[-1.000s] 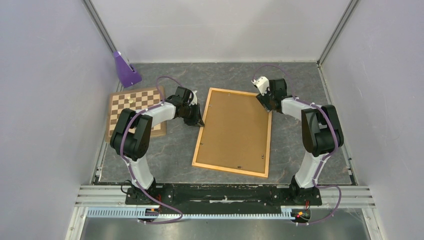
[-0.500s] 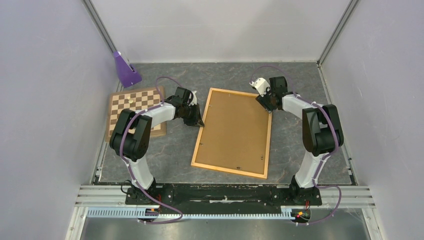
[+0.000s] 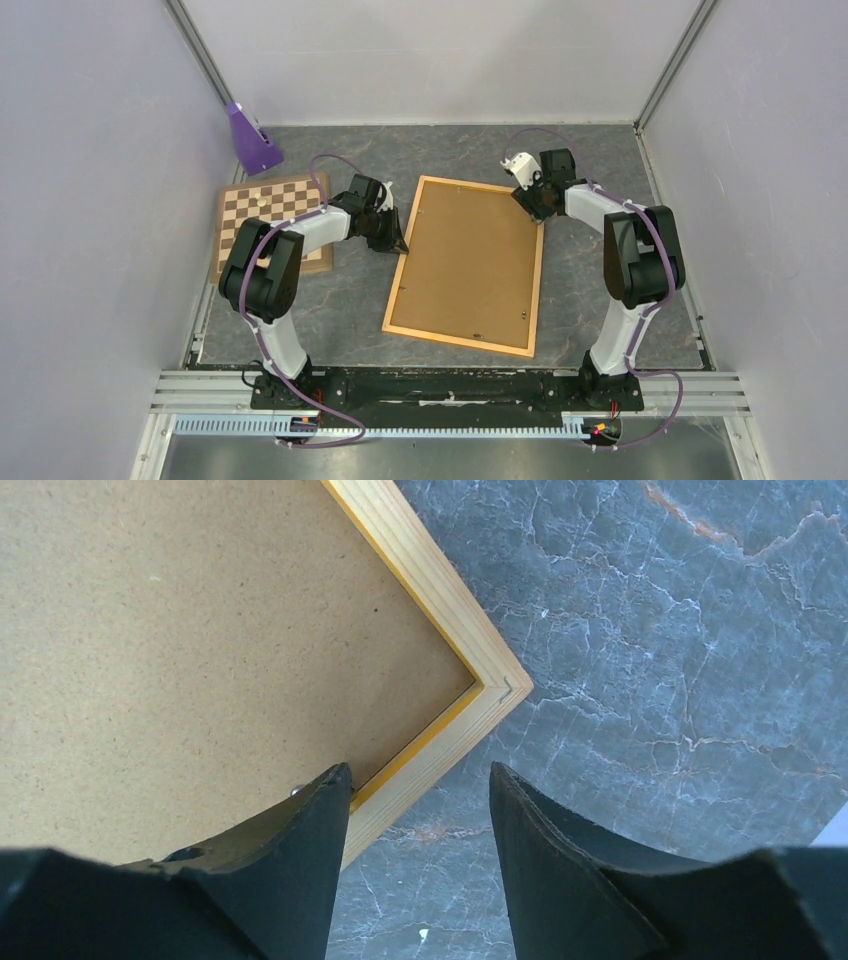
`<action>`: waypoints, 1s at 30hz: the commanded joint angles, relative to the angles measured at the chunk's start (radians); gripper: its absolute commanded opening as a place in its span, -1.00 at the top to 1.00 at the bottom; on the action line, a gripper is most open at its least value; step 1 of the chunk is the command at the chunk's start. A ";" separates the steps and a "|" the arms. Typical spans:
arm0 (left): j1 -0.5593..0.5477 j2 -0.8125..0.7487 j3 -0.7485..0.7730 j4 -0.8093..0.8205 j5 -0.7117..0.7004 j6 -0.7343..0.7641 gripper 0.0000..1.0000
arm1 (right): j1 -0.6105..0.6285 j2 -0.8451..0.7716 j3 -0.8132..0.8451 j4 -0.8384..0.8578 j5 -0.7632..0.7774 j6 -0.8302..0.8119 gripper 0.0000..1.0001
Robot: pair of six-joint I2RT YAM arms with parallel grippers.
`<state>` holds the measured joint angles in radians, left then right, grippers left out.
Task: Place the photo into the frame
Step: Install the photo frame at the center of the board.
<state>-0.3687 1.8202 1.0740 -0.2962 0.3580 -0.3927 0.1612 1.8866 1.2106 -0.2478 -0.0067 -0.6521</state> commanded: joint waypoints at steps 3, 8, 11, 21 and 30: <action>-0.001 0.014 -0.019 0.008 -0.049 -0.028 0.95 | -0.003 0.003 0.002 0.070 -0.074 0.093 -0.15; -0.002 0.013 -0.017 0.006 -0.048 -0.027 0.96 | -0.003 0.033 0.021 0.068 -0.048 0.093 -0.15; -0.001 0.011 -0.019 0.006 -0.051 -0.028 0.95 | -0.003 0.033 0.009 0.065 -0.026 0.080 -0.15; -0.001 -0.004 -0.026 0.011 -0.076 -0.035 0.96 | -0.006 -0.031 -0.086 0.036 0.030 0.017 -0.13; 0.000 -0.007 -0.034 0.016 -0.091 -0.046 0.96 | -0.012 -0.049 -0.096 -0.011 0.020 -0.004 -0.12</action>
<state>-0.3691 1.8145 1.0649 -0.2848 0.3485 -0.4091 0.1593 1.8557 1.1408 -0.1642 -0.0044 -0.6292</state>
